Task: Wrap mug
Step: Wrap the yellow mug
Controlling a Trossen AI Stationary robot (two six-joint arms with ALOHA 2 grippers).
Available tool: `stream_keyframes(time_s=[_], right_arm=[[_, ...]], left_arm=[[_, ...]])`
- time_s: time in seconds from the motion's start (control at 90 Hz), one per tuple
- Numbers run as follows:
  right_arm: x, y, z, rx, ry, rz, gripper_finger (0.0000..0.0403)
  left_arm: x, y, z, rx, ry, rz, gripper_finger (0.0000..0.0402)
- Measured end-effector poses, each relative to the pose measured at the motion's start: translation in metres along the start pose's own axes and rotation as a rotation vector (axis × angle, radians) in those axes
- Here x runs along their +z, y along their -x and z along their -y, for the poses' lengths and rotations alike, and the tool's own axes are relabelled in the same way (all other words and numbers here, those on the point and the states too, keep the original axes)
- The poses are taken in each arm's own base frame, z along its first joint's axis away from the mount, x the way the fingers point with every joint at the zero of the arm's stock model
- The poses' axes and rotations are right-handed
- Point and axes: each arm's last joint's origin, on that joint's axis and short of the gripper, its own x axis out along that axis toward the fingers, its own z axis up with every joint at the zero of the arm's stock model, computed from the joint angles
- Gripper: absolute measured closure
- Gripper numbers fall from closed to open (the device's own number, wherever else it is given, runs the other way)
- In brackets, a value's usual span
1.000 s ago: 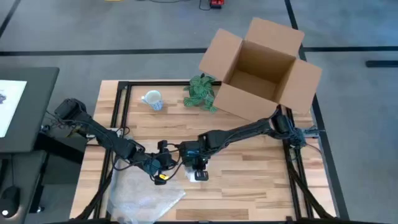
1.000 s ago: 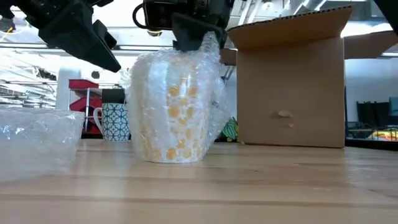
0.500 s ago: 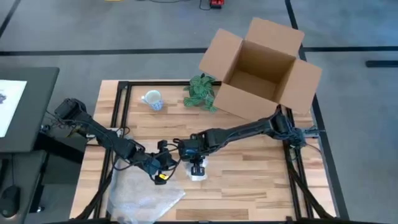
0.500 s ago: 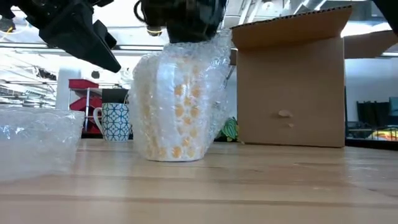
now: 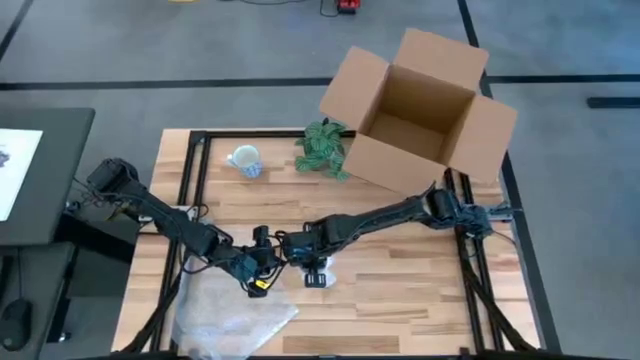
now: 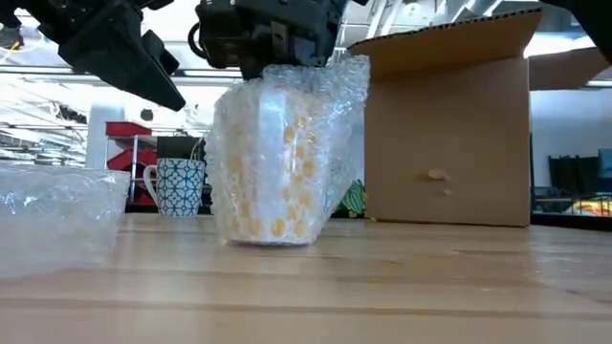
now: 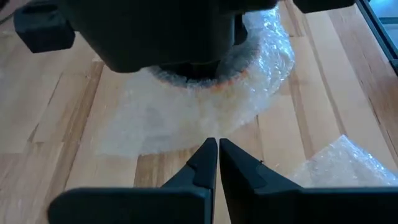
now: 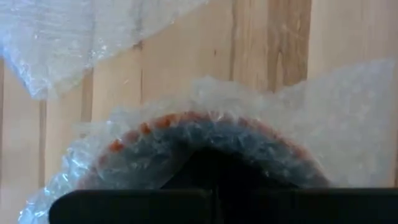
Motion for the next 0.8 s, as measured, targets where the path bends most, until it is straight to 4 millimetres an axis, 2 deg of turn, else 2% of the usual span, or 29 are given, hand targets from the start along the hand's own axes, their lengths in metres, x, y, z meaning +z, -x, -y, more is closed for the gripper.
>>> stream_keyframes(time_s=[0.1, 0.278, 0.422, 0.556, 0.8], right_arm=[[0.004, 0.016, -0.004, 0.002, 0.012, -0.004, 0.0403], [0.011, 0.058, -0.013, 0.011, 0.03, 0.021, 0.0401], [0.014, 0.08, -0.019, 0.014, 0.079, 0.013, 0.0377], [0.014, 0.099, -0.023, 0.016, 0.082, 0.012, 0.0329], [0.007, 0.1, -0.026, 0.084, 0.067, -0.064, 0.019]], left_arm=[[0.0, 0.0, 0.0, -0.001, 0.008, 0.001, 0.0402], [-0.001, 0.001, 0.003, -0.01, 0.001, 0.0, 0.0402], [-0.002, 0.002, 0.003, -0.011, -0.003, -0.003, 0.0402], [-0.002, 0.002, 0.003, -0.012, -0.003, -0.003, 0.0402], [-0.002, 0.002, 0.003, -0.011, -0.002, -0.005, 0.0402]])
